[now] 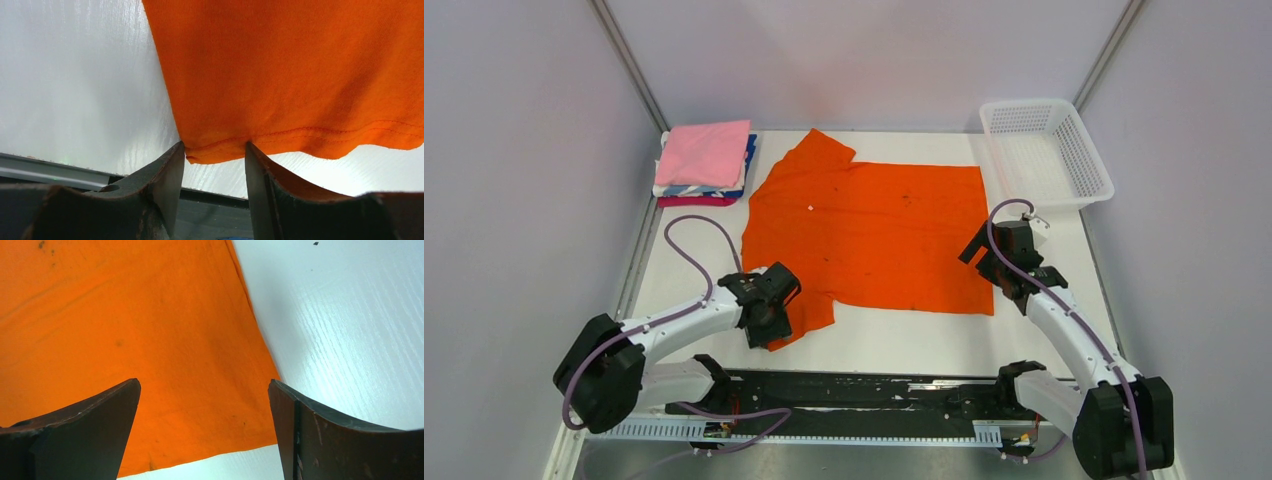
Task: Fold and stack the t-shirts
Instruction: Grab the side of the flattened tshirt closest away from the robot with both arms
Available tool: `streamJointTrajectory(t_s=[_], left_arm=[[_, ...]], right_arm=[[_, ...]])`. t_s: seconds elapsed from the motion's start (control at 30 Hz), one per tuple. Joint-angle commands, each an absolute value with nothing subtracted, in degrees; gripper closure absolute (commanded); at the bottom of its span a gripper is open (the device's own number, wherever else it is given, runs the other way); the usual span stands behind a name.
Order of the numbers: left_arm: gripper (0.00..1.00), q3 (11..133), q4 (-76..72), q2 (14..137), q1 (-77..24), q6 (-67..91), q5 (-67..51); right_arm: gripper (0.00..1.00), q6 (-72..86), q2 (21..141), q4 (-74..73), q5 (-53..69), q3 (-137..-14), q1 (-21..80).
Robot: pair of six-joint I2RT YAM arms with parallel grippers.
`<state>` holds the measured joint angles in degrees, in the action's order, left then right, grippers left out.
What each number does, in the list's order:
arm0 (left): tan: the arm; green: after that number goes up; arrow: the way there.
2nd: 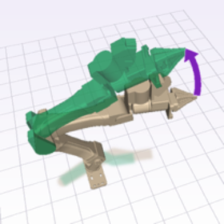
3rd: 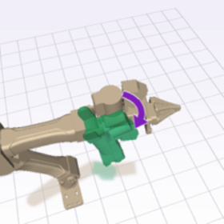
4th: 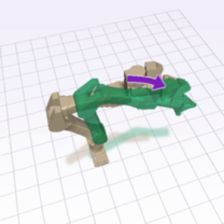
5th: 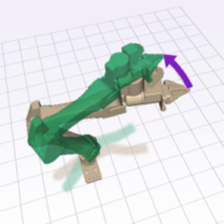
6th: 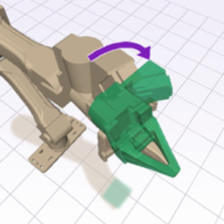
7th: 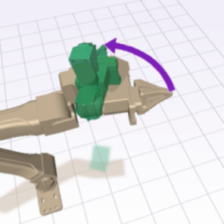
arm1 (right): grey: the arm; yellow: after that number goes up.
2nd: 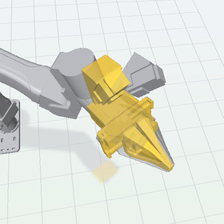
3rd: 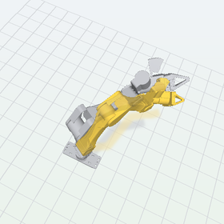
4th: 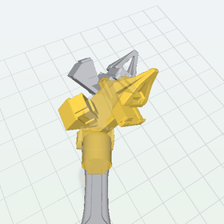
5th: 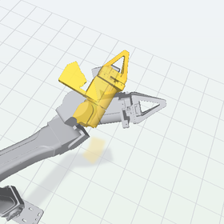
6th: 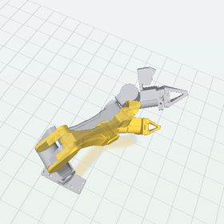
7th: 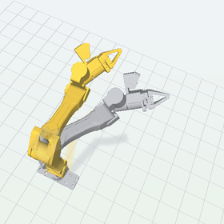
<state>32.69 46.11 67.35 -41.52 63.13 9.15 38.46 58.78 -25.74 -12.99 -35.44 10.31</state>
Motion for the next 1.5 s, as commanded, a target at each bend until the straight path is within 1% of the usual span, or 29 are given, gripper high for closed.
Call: streamJointTrajectory(t_s=[0.0, 0.07, 0.13, 0.2, 0.27, 0.37, 0.43, 0.47, 0.57, 0.63, 0.67, 0.83, 1.0, 1.17, 1.2, 1.3, 1.33, 1.4, 1.47], left_arm=[[0.45, 33.88, 45.44, 69.43, -41.66, 64.77, 10.12], [0.46, 33.95, 45.13, 70.33, -41.69, 65.10, 9.87], [0.48, 32.37, 41.64, 71.81, -41.74, 66.06, 7.91], [0.56, 30.19, 36.72, 74.43, -41.75, 67.23, 5.16], [0.66, 29.92, 37.02, 77.11, -41.75, 67.99, 4.69], [0.72, 30.26, 38.17, 78.76, -41.93, 68.99, 5.66], [0.76, 30.27, 38.76, 77.92, -42.07, 69.38, 6.12], [0.80, 30.53, 39.95, 77.45, -42.08, 69.49, 6.74], [0.87, 31.44, 42.70, 73.84, -42.18, 69.35, 7.58], [0.94, 32.14, 45.13, 71.51, -42.23, 68.97, 7.82], [1.00, 32.80, 45.81, 70.04, -42.21, 68.90, 7.87], [1.00, 34.76, 52.56, 66.05, -42.14, 67.58, 8.76], [1.00, 34.21, 54.07, 62.43, -42.22, 66.57, 6.95], [1.00, 33.89, 52.26, 61.00, -42.19, 65.74, 6.63], [1.00, 33.99, 51.91, 60.87, -42.19, 65.57, 6.61], [1.00, 34.15, 51.68, 60.53, -42.19, 65.19, 6.67], [1.00, 34.13, 51.61, 60.41, -42.25, 65.08, 6.67], [1.00, 34.05, 51.65, 60.15, -42.20, 65.00, 6.60], [1.00, 33.88, 51.76, 59.74, -42.19, 65.02, 6.52]], right_arm=[[0.00, 37.68, 57.26, -24.04, -14.66, -35.35, 10.20], [0.00, 37.64, 57.06, -24.14, -14.78, -35.33, 10.21], [0.00, 37.49, 56.84, -24.18, -14.97, -35.33, 10.22], [0.00, 37.36, 56.72, -24.30, -15.20, -35.42, 10.26], [0.00, 37.48, 56.52, -24.27, -14.92, -35.50, 10.25], [0.00, 37.70, 56.31, -24.38, -14.75, -35.59, 10.22], [0.00, 37.98, 55.98, -24.72, -15.04, -35.55, 10.20], [0.00, 38.14, 55.74, -25.01, -15.37, -35.51, 10.20], [0.00, 39.30, 54.65, -27.10, -16.45, -35.64, 10.25], [0.00, 41.09, 53.69, -30.54, -17.35, -35.83, 10.20], [0.00, 42.56, 53.07, -32.82, -17.89, -35.98, 10.24], [0.00, 50.35, 49.08, -42.81, -18.93, -34.82, 10.25], [0.00, 55.59, 45.93, -45.26, -16.17, -30.28, 10.15], [0.09, 58.83, 46.23, -44.71, -14.92, -26.79, 10.17], [0.11, 59.00, 46.58, -44.13, -15.47, -26.18, 10.12], [0.25, 58.86, 48.24, -42.30, -15.62, -25.68, 10.19], [0.27, 58.75, 48.90, -41.77, -15.53, -25.74, 10.16], [0.30, 58.58, 50.23, -40.38, -15.82, -25.43, 10.12], [0.36, 58.64, 51.53, -39.29, -15.55, -24.96, 10.11]])
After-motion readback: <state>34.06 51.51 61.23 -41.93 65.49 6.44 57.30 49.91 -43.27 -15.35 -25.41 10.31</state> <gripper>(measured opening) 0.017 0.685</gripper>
